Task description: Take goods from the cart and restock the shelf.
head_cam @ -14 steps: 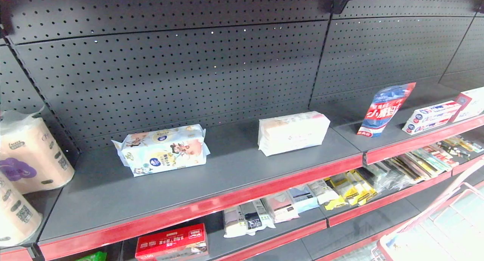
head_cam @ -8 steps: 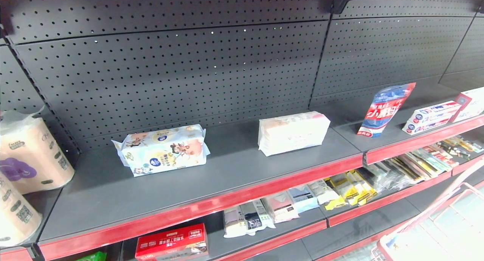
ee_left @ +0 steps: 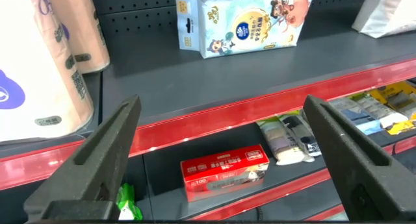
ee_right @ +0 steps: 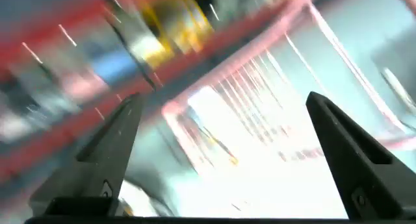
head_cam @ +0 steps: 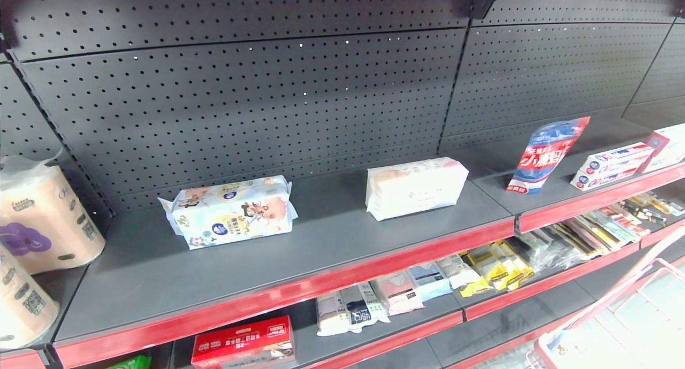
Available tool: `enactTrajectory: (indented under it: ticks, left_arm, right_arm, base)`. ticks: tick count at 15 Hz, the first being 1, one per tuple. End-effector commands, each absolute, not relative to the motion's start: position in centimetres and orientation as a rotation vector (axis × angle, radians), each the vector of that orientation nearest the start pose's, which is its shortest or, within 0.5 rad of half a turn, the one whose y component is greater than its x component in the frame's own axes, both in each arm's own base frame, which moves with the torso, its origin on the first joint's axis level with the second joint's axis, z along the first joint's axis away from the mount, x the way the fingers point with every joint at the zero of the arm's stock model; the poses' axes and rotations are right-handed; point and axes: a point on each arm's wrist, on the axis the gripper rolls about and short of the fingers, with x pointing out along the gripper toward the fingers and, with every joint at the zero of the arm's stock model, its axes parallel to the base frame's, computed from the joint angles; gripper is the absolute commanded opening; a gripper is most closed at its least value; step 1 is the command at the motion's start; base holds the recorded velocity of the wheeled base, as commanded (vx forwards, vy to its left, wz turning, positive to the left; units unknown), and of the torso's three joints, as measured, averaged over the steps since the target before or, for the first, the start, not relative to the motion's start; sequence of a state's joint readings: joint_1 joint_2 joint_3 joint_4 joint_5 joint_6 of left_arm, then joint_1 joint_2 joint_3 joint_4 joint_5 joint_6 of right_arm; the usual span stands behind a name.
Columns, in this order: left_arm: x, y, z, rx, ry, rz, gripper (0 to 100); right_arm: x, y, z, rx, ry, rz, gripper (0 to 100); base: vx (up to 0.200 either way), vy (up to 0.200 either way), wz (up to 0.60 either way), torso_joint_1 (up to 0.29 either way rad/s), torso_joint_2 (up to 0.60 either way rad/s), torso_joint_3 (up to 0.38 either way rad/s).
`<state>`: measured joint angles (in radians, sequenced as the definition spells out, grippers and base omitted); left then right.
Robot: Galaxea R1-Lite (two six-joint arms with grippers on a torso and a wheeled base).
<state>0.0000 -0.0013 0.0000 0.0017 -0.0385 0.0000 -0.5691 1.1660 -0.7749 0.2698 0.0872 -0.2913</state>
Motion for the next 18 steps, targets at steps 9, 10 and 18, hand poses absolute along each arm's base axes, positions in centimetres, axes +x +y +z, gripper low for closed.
enactTrajectory:
  ticks: [9, 10, 18]
  left_arm:
    - [-2.3, -0.1, 7.5, 0.0, 0.002, -0.04, 100]
    - [-2.3, -0.1, 7.5, 0.0, 0.002, -0.038, 100]
    - [-2.3, -0.1, 7.5, 0.0, 0.002, -0.038, 100]
  right_arm:
    - [15.2, -22.0, 2.8, -0.108, 1.051, 0.018, 100]
    - [15.2, -22.0, 1.9, -0.155, 1.051, 0.089, 100]
    - [15.1, -21.8, 0.1, -0.295, 1.06, 0.184, 100]
  base:
    - [0.0, 0.0, 0.0, 0.0, 0.0, 0.0]
    - [0.0, 0.0, 0.0, 0.0, 0.0, 0.0]
    - [0.0, 0.0, 0.0, 0.0, 0.0, 0.0]
